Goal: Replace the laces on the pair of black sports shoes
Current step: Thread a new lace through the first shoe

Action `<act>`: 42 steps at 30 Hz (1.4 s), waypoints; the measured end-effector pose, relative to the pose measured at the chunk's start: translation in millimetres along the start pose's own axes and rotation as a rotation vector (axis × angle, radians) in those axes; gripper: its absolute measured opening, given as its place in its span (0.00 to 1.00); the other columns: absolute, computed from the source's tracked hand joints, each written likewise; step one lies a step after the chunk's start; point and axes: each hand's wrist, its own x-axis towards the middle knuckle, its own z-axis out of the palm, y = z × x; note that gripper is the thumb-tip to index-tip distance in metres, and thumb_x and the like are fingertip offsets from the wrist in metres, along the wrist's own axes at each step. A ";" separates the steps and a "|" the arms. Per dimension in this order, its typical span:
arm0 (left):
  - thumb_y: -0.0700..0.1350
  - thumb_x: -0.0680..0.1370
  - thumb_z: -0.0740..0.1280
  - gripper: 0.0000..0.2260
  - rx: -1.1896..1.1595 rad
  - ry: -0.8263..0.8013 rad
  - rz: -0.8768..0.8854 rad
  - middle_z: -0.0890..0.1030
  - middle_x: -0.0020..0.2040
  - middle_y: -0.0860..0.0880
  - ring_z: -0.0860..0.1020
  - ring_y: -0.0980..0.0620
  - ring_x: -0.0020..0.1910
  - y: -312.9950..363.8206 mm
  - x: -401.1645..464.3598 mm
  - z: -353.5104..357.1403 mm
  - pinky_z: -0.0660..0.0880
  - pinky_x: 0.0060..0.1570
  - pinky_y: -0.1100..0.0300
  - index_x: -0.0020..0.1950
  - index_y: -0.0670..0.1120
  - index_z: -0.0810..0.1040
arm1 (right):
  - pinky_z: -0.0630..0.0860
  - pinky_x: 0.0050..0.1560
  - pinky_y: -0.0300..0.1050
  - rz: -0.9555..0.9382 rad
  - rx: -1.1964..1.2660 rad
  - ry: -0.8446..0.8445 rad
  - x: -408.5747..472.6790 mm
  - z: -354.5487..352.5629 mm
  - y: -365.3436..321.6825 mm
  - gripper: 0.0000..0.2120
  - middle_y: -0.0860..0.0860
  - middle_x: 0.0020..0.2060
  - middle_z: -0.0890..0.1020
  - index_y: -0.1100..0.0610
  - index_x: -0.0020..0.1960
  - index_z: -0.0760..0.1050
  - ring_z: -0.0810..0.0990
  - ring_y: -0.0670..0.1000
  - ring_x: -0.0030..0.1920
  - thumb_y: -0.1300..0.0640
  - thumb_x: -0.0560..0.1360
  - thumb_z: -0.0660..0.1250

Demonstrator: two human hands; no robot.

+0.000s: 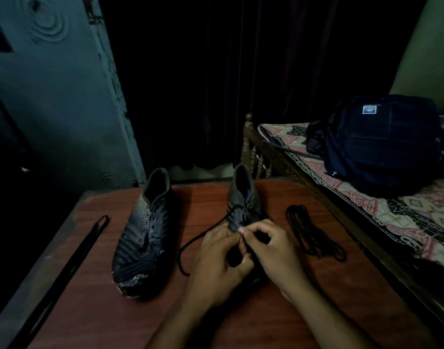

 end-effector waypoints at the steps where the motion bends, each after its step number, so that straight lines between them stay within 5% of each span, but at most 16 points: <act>1: 0.55 0.73 0.66 0.07 0.010 -0.010 0.003 0.75 0.43 0.56 0.75 0.56 0.56 -0.9 -0.7 0.1 0.67 0.63 0.65 0.41 0.53 0.73 | 0.77 0.54 0.48 -0.003 -0.023 0.005 -0.4 0.1 0.1 0.09 0.46 0.41 0.80 0.50 0.38 0.81 0.81 0.44 0.47 0.52 0.77 0.72; 4: 0.54 0.73 0.64 0.09 -0.097 0.067 -0.078 0.77 0.40 0.55 0.78 0.57 0.49 3.2 -1.9 -3.2 0.68 0.53 0.72 0.39 0.50 0.77 | 0.75 0.52 0.45 -0.054 -0.065 -0.008 -1.5 -4.0 1.5 0.07 0.44 0.42 0.81 0.50 0.40 0.80 0.80 0.43 0.49 0.54 0.77 0.72; 6: 0.50 0.78 0.67 0.11 -0.141 0.172 -0.173 0.78 0.38 0.54 0.78 0.58 0.41 4.5 -0.1 -5.2 0.68 0.41 0.71 0.37 0.49 0.77 | 0.73 0.52 0.43 -0.090 -0.083 -0.066 -2.8 -7.1 0.5 0.06 0.44 0.42 0.80 0.49 0.41 0.80 0.79 0.44 0.51 0.53 0.77 0.72; 9: 0.50 0.81 0.69 0.16 -0.122 0.227 -0.213 0.76 0.36 0.54 0.75 0.60 0.35 3.6 2.1 -4.0 0.67 0.36 0.68 0.34 0.49 0.74 | 0.72 0.55 0.43 -0.141 -0.083 -0.155 -4.9 -12.4 1.4 0.08 0.44 0.44 0.79 0.47 0.42 0.79 0.77 0.47 0.55 0.45 0.75 0.71; 13: 0.53 0.80 0.71 0.10 -0.209 0.243 -0.244 0.81 0.42 0.55 0.81 0.58 0.43 -2.8 5.6 -2.8 0.76 0.46 0.60 0.40 0.52 0.83 | 0.67 0.58 0.34 -0.198 -0.146 -0.282 -5.2 -18.3 1.3 0.08 0.44 0.46 0.77 0.43 0.39 0.79 0.74 0.46 0.59 0.40 0.71 0.69; 15: 0.51 0.80 0.71 0.08 -0.230 0.212 -0.254 0.81 0.43 0.57 0.81 0.60 0.44 -1.3 6.2 -4.1 0.74 0.46 0.63 0.42 0.54 0.85 | 0.66 0.59 0.32 -0.216 -0.158 -0.311 -4.7 -18.2 0.3 0.07 0.44 0.46 0.77 0.43 0.38 0.79 0.73 0.46 0.60 0.41 0.71 0.70; 17: 0.48 0.79 0.73 0.06 -0.243 0.192 -0.258 0.82 0.44 0.59 0.81 0.61 0.44 0.9 5.7 -4.8 0.74 0.46 0.65 0.43 0.53 0.85 | 0.66 0.60 0.34 -0.219 -0.140 -0.313 -4.6 -18.6 1.2 0.08 0.45 0.46 0.78 0.45 0.38 0.79 0.73 0.47 0.60 0.42 0.70 0.70; 22: 0.57 0.72 0.71 0.09 -0.380 0.171 -0.262 0.82 0.43 0.54 0.82 0.52 0.45 0.0 4.7 -6.9 0.79 0.50 0.48 0.40 0.52 0.84 | 0.74 0.59 0.50 -0.103 0.014 -0.206 -5.1 -15.5 0.8 0.17 0.46 0.43 0.78 0.49 0.36 0.81 0.78 0.49 0.55 0.36 0.71 0.67; 25: 0.53 0.71 0.73 0.08 -0.427 0.099 -0.177 0.79 0.42 0.52 0.79 0.55 0.47 2.0 3.0 -7.2 0.73 0.50 0.59 0.39 0.50 0.84 | 0.77 0.56 0.55 -0.042 0.036 -0.108 -2.0 -12.4 1.1 0.22 0.48 0.43 0.79 0.50 0.39 0.83 0.81 0.48 0.51 0.32 0.72 0.65; 28: 0.55 0.70 0.74 0.09 -0.397 -0.028 -0.114 0.78 0.45 0.51 0.77 0.55 0.52 0.3 1.0 -9.5 0.70 0.55 0.67 0.39 0.50 0.84 | 0.76 0.52 0.48 -0.030 0.005 -0.090 -2.2 -9.7 0.6 0.15 0.46 0.42 0.78 0.50 0.39 0.83 0.80 0.45 0.48 0.41 0.76 0.70; 32: 0.54 0.71 0.75 0.08 -0.343 -0.061 -0.162 0.79 0.44 0.55 0.76 0.64 0.58 2.1 2.1 -8.2 0.66 0.61 0.69 0.40 0.50 0.85 | 0.75 0.51 0.46 -0.078 -0.077 -0.031 -1.3 -10.6 4.6 0.08 0.45 0.41 0.78 0.51 0.39 0.81 0.79 0.45 0.47 0.52 0.76 0.73; 36: 0.45 0.79 0.69 0.09 -0.408 0.071 -0.227 0.81 0.45 0.54 0.81 0.59 0.51 3.9 2.0 -4.9 0.74 0.58 0.60 0.41 0.52 0.85 | 0.74 0.53 0.44 -0.190 -0.125 -0.057 -3.5 -15.0 2.5 0.09 0.44 0.42 0.78 0.48 0.41 0.79 0.79 0.46 0.51 0.45 0.76 0.68; 38: 0.45 0.82 0.67 0.10 -0.424 0.130 -0.253 0.82 0.48 0.54 0.82 0.54 0.51 1.7 2.3 -3.4 0.78 0.55 0.54 0.45 0.53 0.86 | 0.73 0.59 0.44 -0.224 -0.122 -0.089 -4.8 -15.1 1.9 0.09 0.45 0.44 0.79 0.48 0.41 0.78 0.79 0.44 0.53 0.44 0.75 0.67; 42: 0.54 0.81 0.67 0.09 -0.449 0.195 -0.306 0.84 0.47 0.53 0.82 0.53 0.51 -3.2 4.7 -2.5 0.78 0.56 0.47 0.46 0.56 0.86 | 0.54 0.77 0.41 -0.277 -0.144 -0.237 -6.8 -11.6 2.1 0.07 0.40 0.47 0.81 0.44 0.40 0.77 0.70 0.35 0.68 0.43 0.74 0.68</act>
